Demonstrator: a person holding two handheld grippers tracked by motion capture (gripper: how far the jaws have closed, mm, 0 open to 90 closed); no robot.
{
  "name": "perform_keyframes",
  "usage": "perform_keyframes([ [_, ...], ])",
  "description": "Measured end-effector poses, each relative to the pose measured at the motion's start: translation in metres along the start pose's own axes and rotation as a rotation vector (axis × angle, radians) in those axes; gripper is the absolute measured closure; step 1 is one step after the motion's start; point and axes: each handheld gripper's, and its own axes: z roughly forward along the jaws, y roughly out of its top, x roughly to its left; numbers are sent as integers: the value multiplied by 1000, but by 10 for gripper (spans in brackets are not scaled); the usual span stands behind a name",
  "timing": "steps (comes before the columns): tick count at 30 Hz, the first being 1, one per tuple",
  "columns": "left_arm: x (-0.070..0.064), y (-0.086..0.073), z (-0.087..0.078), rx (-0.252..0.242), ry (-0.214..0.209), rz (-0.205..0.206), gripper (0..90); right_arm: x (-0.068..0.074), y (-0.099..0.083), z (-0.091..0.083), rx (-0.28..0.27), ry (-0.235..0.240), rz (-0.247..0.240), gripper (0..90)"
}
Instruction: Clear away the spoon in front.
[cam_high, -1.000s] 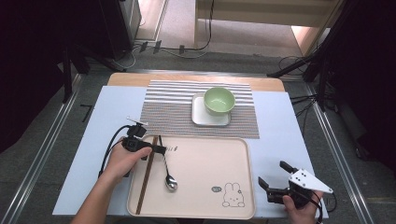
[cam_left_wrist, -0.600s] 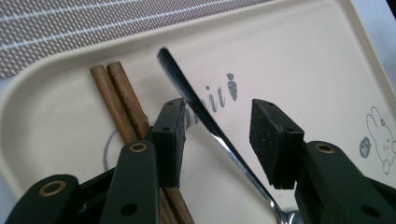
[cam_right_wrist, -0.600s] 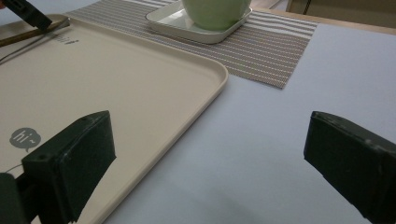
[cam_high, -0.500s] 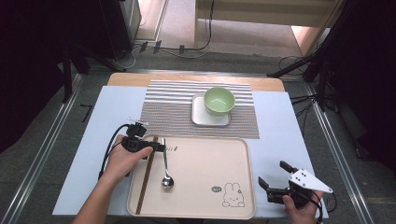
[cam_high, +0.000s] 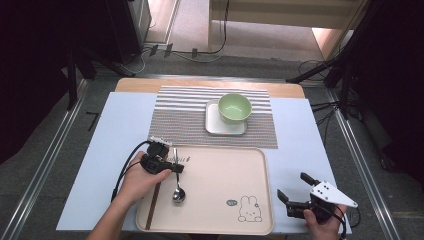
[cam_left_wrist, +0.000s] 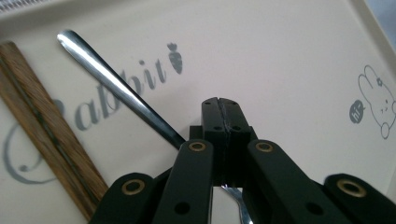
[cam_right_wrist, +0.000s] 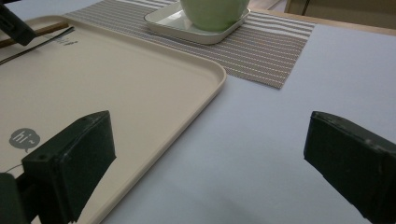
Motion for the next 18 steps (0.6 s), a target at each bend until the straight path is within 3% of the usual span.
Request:
perform_keyframes([
  [5,-5,-11,5,43,-6,21,900,0,0,0,1,3,3,21],
  [7,-5,-15,5,46,-26,15,900,0,0,1,0,4,2,21],
  [18,-3,-26,-2,51,-46,15,900,2,1,3,4,6,-2,21],
])
